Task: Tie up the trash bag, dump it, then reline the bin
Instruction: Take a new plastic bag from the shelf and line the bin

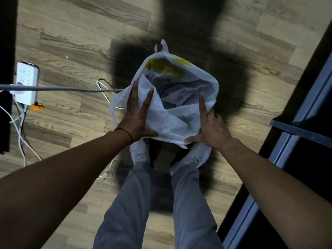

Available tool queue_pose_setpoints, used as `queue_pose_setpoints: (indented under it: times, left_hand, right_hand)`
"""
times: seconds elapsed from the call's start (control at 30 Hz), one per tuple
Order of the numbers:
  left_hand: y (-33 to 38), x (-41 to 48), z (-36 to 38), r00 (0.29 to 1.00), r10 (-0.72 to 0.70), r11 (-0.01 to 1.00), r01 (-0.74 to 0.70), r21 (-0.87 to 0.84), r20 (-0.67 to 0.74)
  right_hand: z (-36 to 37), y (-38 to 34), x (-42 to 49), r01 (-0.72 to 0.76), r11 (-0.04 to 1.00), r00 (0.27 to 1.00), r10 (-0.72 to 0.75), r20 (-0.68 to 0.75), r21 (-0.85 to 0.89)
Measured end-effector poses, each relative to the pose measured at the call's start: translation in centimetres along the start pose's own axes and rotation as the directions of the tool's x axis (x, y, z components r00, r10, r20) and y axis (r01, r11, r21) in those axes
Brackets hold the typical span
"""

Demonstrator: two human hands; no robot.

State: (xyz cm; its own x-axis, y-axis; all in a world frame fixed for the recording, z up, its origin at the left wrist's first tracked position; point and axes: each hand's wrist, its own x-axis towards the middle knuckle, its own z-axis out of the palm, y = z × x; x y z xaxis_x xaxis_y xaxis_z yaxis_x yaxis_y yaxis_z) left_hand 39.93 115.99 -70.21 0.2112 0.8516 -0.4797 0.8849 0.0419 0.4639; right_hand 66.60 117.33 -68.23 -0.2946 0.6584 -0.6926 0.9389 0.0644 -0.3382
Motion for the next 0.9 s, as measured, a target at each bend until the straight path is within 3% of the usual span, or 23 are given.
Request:
queue_pose_setpoints:
  times: [0.2, 0.4, 0.57, 0.67, 0.77, 0.9]
  left_hand:
    - [-0.5, 0.0, 0.9, 0.996, 0.038, 0.999, -0.039, -0.003, -0.085]
    - [-1.4, -0.3, 1.6, 0.986, 0.062, 0.998, -0.060, 0.022, -0.158]
    - [-1.2, -0.5, 0.5, 0.992, 0.114, 0.993, -0.113, 0.020, -0.060]
    - [-0.8, -0.9, -0.5, 0.991, 0.129, 0.990, -0.131, 0.047, 0.030]
    - [-0.5, -1.4, -0.6, 0.998, 0.061, 0.998, -0.061, -0.001, 0.015]
    - [-0.4, -1.5, 0.0, 1.000, 0.017, 0.999, -0.018, -0.033, -0.024]
  right_hand:
    - [1.2, -0.7, -0.9, -0.064, 0.998, 0.996, 0.066, -0.068, 0.024]
    - [3.3, -0.4, -1.7, -0.087, 0.983, 0.978, 0.115, -0.175, 0.162]
    - [3.0, 0.0, -1.4, -0.017, 0.997, 0.996, 0.023, -0.085, 0.070]
    - [3.0, 0.0, -1.7, 0.017, 0.998, 0.986, -0.026, -0.162, -0.053]
    - [3.1, -0.9, -2.4, -0.067, 0.997, 0.959, 0.057, -0.277, -0.026]
    - [3.6, -1.5, -2.9, -0.126, 0.992, 0.980, 0.126, -0.156, 0.009]
